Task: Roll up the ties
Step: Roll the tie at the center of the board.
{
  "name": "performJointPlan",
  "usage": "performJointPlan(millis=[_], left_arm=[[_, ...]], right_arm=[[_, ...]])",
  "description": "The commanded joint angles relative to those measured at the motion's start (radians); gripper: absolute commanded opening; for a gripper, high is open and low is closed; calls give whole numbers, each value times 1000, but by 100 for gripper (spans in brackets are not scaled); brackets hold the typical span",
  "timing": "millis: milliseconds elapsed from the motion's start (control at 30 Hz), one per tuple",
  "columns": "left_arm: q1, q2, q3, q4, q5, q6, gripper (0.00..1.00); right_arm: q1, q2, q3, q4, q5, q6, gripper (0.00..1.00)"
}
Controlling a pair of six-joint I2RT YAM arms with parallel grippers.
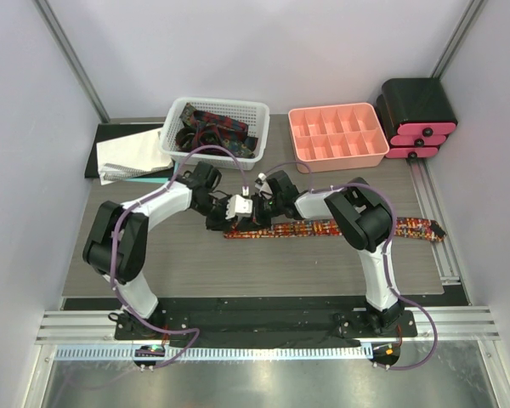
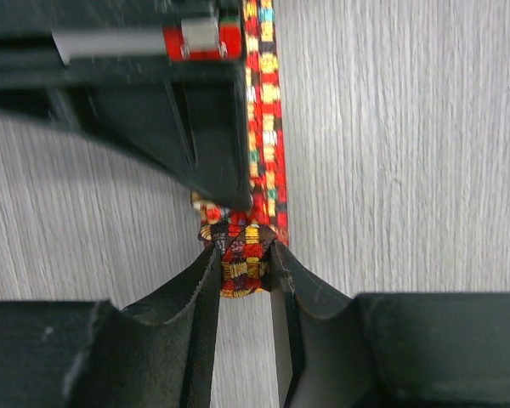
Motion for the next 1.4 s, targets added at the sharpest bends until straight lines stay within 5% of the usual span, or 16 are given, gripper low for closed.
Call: performJointPlan(millis=[0, 667, 1033, 1367], left_arm=[[-31, 48, 55, 29, -16, -30, 29], [-45, 93, 60, 26, -67, -29, 30], [-45, 68, 43, -3, -106, -7, 29], [-51, 48, 84, 2, -31, -67, 29]], right_arm=[[-2, -6, 11, 7, 7, 5, 13], [-34, -111, -25, -25, -35, -7, 37], [-93, -120, -11, -289, 48, -223, 30], [-73, -92, -19, -185, 16, -148, 27]])
